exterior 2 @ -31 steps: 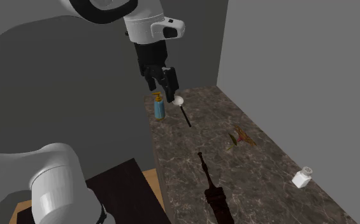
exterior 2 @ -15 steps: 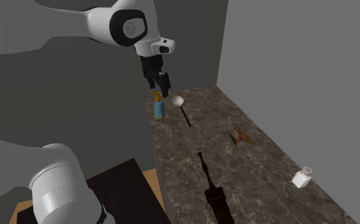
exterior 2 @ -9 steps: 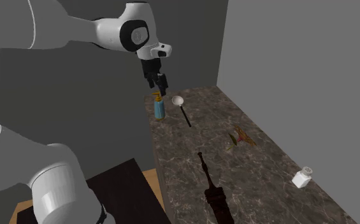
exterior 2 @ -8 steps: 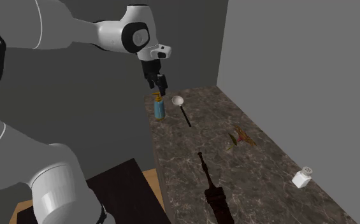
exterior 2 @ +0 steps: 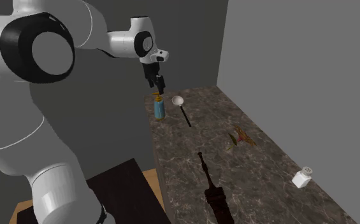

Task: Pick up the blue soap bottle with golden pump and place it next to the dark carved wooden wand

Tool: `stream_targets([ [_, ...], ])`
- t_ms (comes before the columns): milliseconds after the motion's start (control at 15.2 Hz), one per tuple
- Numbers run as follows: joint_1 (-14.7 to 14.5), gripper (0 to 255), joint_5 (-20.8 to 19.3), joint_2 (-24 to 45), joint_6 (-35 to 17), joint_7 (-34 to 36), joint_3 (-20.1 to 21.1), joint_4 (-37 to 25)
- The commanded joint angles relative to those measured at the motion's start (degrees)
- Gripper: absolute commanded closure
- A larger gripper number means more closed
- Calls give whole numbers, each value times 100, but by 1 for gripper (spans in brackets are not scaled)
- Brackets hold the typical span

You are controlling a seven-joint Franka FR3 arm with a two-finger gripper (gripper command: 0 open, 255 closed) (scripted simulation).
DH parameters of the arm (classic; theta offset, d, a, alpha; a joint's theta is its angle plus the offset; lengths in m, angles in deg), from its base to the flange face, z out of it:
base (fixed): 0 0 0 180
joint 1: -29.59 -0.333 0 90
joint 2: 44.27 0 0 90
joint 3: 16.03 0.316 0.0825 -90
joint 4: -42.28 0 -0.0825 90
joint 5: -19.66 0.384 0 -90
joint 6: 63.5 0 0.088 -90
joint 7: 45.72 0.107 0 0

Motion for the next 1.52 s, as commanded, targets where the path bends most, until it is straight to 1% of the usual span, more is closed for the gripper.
stream_targets([
  [0, -55, 0, -313, 467, -80, 347, 118, -297],
  [198, -263, 0, -832, 1213, -104, 873, 203, -841],
  [264, -332, 0, -948, 1384, -98, 985, 201, -978],
  [792, -395, 0, -1211, 1701, -567, 1154, 107, -760],
  [1254, -396, 0, -1210, 1700, -566, 1154, 106, -760],
  [1320, -396, 255, -1210, 1700, -566, 1154, 106, -760],
  [1452, -395, 255, -1210, 1700, -566, 1153, 106, -760],
])
